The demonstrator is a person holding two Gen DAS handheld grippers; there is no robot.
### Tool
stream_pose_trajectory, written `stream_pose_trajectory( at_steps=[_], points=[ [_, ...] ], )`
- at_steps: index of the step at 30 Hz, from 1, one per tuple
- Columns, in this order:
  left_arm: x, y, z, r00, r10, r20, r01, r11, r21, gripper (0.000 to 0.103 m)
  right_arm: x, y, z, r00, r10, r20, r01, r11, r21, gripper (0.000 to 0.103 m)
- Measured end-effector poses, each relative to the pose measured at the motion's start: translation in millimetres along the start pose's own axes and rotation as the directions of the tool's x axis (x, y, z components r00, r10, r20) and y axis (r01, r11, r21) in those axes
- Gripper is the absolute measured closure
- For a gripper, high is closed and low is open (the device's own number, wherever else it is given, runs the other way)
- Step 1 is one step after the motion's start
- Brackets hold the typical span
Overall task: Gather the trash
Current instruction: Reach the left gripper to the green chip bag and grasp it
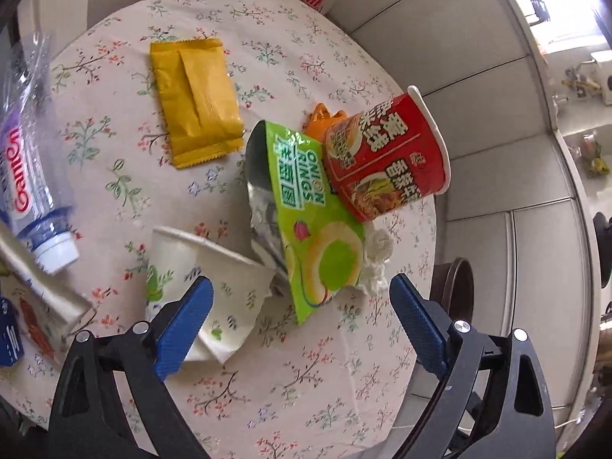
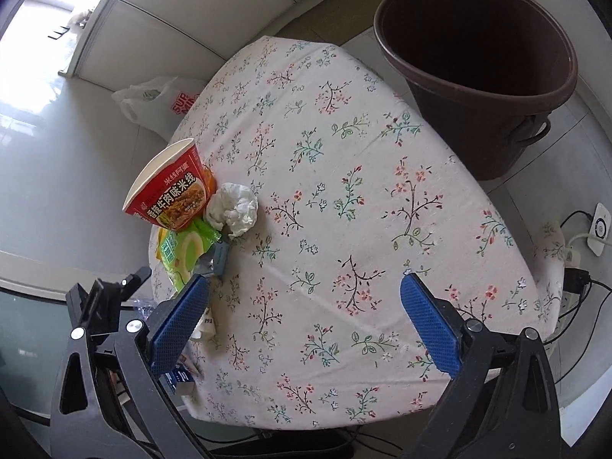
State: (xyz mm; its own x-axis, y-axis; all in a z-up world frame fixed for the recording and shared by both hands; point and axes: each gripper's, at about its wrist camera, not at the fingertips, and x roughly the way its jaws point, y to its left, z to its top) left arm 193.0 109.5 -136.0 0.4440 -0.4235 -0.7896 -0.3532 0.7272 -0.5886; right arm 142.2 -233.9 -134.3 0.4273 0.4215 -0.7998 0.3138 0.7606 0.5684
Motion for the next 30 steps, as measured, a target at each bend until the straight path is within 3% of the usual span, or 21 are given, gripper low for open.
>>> stream_pose_trajectory(
  at_steps=[5, 11, 14, 15, 16, 21, 26, 30],
  points=[
    [29, -4, 22, 0.999, 0.033, 0.007, -0.033, 0.999, 0.023, 0.023, 13, 0, 6, 1.0, -0.004, -0.015, 0.004, 1.0, 0.012, 0.007],
    [33, -12, 32, 0.997, 0.061, 0.053, -0.065, 0.995, 0.074, 0.03, 19, 4, 11, 1.0, 0.012, -0.011, -0.012, 1.0, 0.01, 0.007],
    [31, -15, 34, 0.997, 0.058, 0.054, -0.064, 0.992, 0.108, 0.059, 21, 8, 12, 1.0, 0.007, -0.011, -0.007, 1.0, -0.006, 0.007],
    [35, -16, 37, 0.998, 0.048, 0.044, -0.053, 0.993, 0.11, 0.075, 22, 8, 12, 1.0, 0.011, -0.013, -0.011, 1.0, -0.005, 0.007],
    [34, -15, 37, 0.998, 0.044, 0.044, -0.048, 0.993, 0.111, 0.078, 22, 9, 12, 1.0, 0.015, -0.015, -0.015, 1.0, -0.002, 0.007],
    [36, -21, 37, 0.999, 0.024, 0.034, -0.029, 0.987, 0.155, 0.078, 23, 8, 13, 1.0, 0.018, -0.015, -0.018, 1.0, 0.007, 0.007],
    [50, -16, 36, 0.999, 0.043, -0.006, -0.042, 0.993, 0.113, 0.078, 22, 7, 12, 1.0, 0.024, -0.01, -0.024, 1.0, 0.011, 0.007],
    [32, -27, 32, 0.998, 0.025, 0.063, -0.035, 0.987, 0.155, 0.097, 23, 6, 13, 1.0, 0.012, 0.005, -0.012, 1.0, 0.022, 0.007]
  ],
)
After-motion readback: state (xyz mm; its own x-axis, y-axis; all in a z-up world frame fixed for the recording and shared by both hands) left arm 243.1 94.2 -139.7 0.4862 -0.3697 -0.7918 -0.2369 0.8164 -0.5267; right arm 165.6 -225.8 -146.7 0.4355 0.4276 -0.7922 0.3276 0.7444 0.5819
